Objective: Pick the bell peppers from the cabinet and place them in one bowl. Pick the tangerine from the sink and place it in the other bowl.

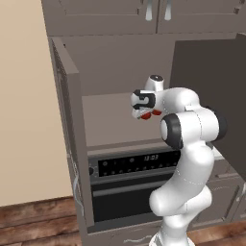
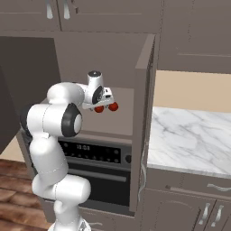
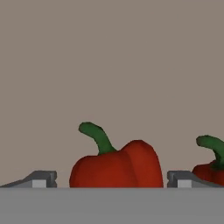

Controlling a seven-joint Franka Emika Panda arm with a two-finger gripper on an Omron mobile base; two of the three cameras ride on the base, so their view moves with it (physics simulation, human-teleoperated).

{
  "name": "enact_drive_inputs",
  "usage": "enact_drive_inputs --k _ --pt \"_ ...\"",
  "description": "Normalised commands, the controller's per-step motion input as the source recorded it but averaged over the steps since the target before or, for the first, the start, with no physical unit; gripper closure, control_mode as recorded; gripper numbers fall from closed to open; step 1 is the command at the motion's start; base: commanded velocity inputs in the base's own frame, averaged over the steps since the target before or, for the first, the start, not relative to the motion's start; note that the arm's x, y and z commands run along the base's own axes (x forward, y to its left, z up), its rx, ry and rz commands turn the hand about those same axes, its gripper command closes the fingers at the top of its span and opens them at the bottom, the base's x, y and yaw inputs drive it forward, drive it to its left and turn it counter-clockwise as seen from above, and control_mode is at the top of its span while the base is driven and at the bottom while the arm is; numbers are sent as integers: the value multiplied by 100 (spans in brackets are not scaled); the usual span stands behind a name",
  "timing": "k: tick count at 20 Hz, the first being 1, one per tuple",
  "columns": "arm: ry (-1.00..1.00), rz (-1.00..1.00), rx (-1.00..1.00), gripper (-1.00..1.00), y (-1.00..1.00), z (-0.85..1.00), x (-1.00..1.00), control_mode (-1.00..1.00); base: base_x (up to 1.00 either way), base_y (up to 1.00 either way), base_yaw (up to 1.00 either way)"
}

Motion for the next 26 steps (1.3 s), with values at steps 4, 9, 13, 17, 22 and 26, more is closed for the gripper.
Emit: enact_drive_inputs --k 4,9,13,17,22,26 --pt "0 0 0 -100 0 0 0 -100 0 0 0" --pt "0 0 0 100 0 0 0 -100 0 0 0" --pt "0 0 0 100 0 0 0 -100 0 0 0" --pt "0 0 0 100 0 0 0 -100 0 0 0" --pt "0 6 0 100 -5 7 27 -100 0 0 0" --pt "0 0 0 100 -1 46 -9 -100 0 0 0"
